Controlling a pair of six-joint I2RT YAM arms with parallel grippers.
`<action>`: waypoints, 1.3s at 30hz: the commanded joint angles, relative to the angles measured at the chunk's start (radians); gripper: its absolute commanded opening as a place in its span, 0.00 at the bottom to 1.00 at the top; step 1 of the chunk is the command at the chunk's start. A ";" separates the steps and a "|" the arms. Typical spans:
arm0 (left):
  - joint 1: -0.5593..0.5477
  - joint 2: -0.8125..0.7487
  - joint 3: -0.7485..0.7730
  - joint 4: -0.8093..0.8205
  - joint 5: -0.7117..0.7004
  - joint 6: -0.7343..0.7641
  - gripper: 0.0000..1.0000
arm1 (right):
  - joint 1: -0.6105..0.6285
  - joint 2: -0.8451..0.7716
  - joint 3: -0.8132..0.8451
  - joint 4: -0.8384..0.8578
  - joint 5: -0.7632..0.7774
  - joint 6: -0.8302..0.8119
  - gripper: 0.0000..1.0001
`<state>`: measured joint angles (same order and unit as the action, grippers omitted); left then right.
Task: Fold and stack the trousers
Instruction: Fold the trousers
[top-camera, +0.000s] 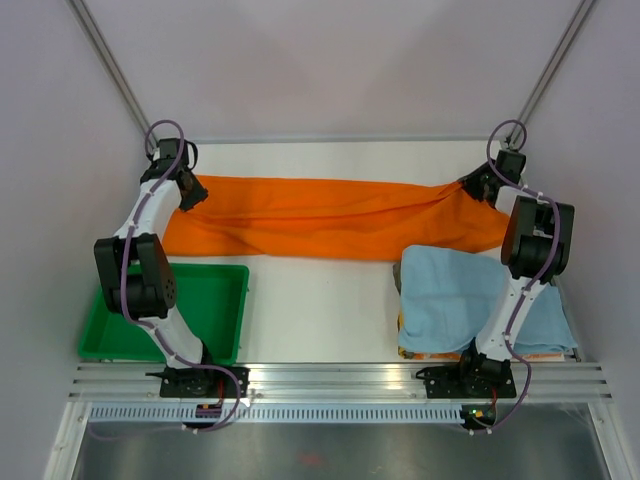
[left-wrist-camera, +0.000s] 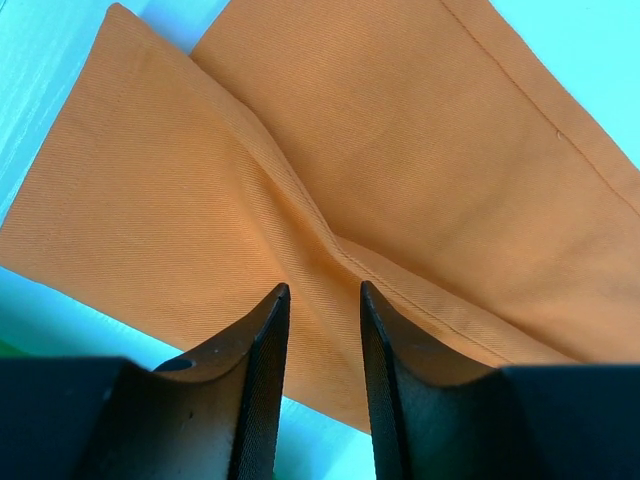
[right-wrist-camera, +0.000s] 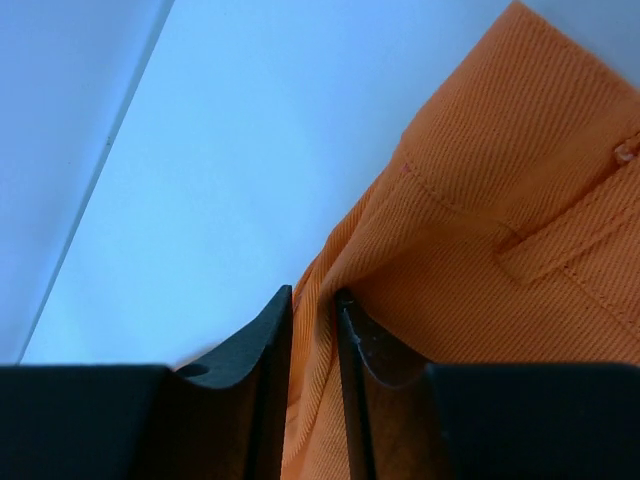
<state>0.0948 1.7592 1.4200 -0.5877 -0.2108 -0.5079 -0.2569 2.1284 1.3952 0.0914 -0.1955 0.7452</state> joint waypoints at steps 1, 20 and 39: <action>0.005 0.014 -0.004 0.038 -0.021 0.006 0.41 | 0.007 0.001 0.044 0.061 -0.009 0.059 0.29; 0.074 0.203 0.060 0.089 0.007 -0.216 0.45 | 0.005 -0.071 0.082 -0.234 0.134 -0.187 0.61; 0.074 0.322 0.138 0.100 0.030 -0.261 0.02 | 0.005 -0.148 0.064 -0.268 0.182 -0.224 0.60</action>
<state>0.1699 2.0846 1.5146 -0.5186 -0.1818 -0.7528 -0.2523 2.0628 1.4612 -0.1604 -0.0505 0.5522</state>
